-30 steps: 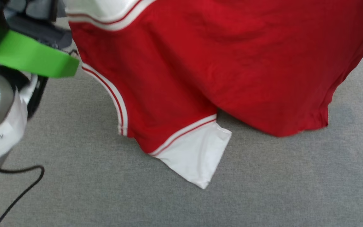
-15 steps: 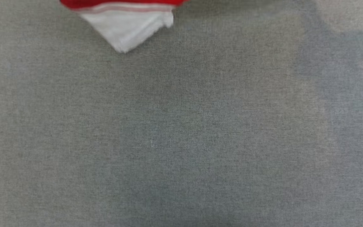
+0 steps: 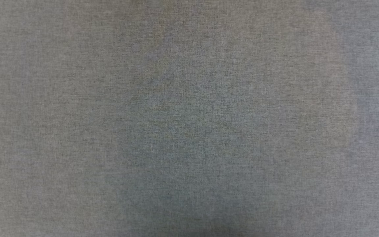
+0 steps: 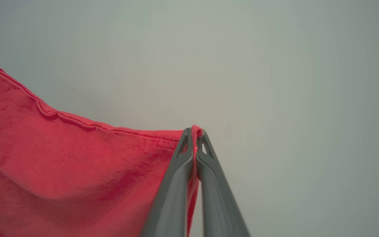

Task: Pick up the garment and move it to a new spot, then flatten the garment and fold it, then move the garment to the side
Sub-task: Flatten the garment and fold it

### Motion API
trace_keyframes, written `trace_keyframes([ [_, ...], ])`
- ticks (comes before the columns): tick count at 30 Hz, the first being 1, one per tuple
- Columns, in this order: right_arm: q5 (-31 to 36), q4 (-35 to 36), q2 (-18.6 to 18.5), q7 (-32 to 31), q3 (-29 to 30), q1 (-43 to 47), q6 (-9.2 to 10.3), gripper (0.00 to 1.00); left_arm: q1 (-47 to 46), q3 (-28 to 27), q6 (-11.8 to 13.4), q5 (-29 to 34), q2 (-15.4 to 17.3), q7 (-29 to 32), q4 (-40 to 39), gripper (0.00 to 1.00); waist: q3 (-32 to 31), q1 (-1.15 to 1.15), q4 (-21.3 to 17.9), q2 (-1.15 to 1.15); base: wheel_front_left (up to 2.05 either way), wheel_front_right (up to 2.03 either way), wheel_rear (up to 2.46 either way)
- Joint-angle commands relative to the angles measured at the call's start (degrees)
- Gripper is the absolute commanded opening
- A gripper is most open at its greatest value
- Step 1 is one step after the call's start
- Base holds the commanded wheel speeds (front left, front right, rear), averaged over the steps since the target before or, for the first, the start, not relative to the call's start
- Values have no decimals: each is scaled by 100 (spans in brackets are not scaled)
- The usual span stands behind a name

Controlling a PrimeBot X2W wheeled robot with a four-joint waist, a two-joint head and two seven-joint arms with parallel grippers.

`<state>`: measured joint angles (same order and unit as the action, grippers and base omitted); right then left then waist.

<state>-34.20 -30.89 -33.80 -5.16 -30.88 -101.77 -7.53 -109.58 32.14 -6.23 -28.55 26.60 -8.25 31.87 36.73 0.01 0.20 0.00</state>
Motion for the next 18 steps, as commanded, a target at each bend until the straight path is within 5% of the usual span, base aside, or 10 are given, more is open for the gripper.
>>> trace_keyframes([
  [1, -73, -62, 6, 111, -106, 239, 4, 0, 277, 17, -30, -125, 30, -101, 60, 0, -65, -1, -3, 0, 0, 0, 0],
  [12, -790, -105, -197, 668, -1332, 2145, 4, 0, 2899, 222, 99, -438, 426, -520, -418, 0, -1009, -1, 145, 0, 0, 0, 0],
  [18, -1288, 349, -579, 902, -2002, 3497, 4, 0, 5020, 370, 596, -628, 861, -538, -1431, 0, -1660, -1, 199, 0, 0, 0, 0],
])
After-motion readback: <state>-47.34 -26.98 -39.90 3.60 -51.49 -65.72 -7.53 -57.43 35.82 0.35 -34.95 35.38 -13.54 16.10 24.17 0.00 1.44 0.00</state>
